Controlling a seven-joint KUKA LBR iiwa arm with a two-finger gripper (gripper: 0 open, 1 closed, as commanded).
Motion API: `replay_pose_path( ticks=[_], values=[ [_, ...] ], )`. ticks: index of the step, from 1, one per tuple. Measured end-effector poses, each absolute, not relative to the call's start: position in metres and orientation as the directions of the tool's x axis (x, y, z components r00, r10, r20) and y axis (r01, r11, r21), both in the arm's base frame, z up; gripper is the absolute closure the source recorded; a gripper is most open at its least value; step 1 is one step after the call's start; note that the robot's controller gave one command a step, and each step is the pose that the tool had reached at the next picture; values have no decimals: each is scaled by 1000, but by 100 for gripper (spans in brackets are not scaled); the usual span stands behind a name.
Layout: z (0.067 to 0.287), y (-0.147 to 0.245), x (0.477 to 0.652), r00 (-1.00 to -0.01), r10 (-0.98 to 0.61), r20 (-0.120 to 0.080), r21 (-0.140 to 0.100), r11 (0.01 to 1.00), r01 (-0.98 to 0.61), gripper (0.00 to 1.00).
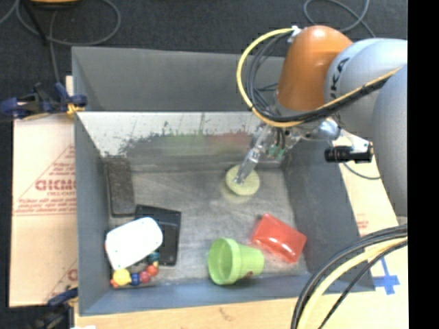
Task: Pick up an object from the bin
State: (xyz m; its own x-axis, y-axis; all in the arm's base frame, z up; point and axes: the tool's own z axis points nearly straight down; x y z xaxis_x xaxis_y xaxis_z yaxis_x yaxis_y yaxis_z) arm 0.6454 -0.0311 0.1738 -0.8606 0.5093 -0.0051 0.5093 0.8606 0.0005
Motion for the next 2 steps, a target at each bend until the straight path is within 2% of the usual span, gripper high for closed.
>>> replay_pose_path(
  ticks=[1, 2],
  values=[
    [174, -31, 645, -861, 509, -5, 0, 861, 509, 0],
    [220, -27, 599, -885, 466, 5, -6, 885, 466, 0]
  ],
)
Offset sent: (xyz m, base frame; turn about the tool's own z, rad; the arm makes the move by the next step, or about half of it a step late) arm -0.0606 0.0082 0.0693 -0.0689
